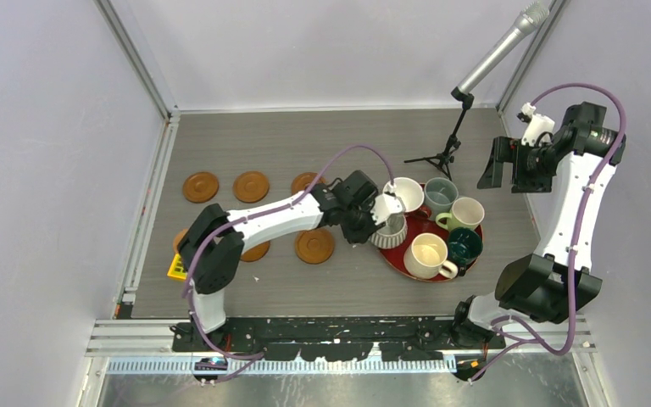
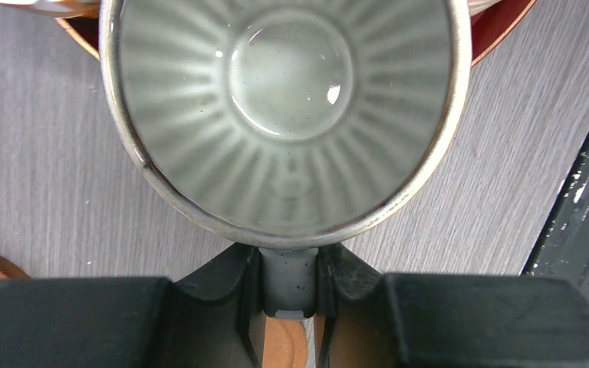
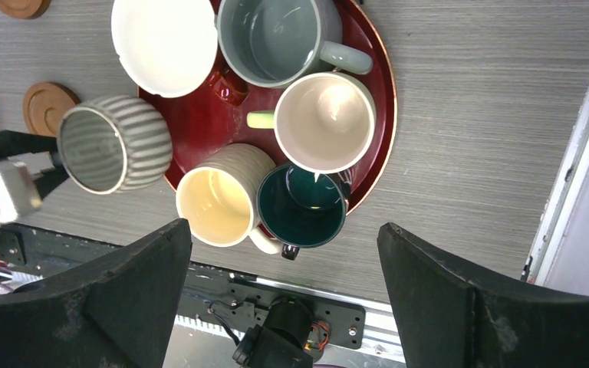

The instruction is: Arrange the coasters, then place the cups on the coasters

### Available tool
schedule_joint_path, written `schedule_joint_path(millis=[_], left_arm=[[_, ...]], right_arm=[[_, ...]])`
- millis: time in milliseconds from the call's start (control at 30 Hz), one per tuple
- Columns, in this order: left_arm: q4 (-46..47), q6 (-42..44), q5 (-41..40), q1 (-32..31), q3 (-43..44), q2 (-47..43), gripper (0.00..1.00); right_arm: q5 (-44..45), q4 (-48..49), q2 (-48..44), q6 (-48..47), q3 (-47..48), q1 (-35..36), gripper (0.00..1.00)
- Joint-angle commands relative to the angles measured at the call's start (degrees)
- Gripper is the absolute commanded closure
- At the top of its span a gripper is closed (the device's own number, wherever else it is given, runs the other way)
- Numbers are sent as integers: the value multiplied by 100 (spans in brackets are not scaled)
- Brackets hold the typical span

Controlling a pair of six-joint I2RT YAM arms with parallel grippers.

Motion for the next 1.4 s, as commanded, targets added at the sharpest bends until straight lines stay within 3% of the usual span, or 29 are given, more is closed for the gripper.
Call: schedule_joint_path(millis=[0,300,533,867,1100,1367], left_arm=[[839,-363,633,476,-2,-857,100],[115,-634,1081,2365,-255,-1905,100],[-419,-800,1107,4632,-573,-2555,100],[-756,401,1814,7065,-607,-2596,100],[-466,1273,2306,8020,-573,-2085,100],[-222,2241,2322,8233,-610,-1359,100]], right_arm=[[-408,14,-146,6,-83,-19,5],[-699,65,24,6,-239,-12,5],[-1092,22,458,59,-32,6,5],[-1266,-80,828,7,123,33,5],[-1092,-383,918,-160,305,33,5],[-795,-693,946,-333,517,33,5]])
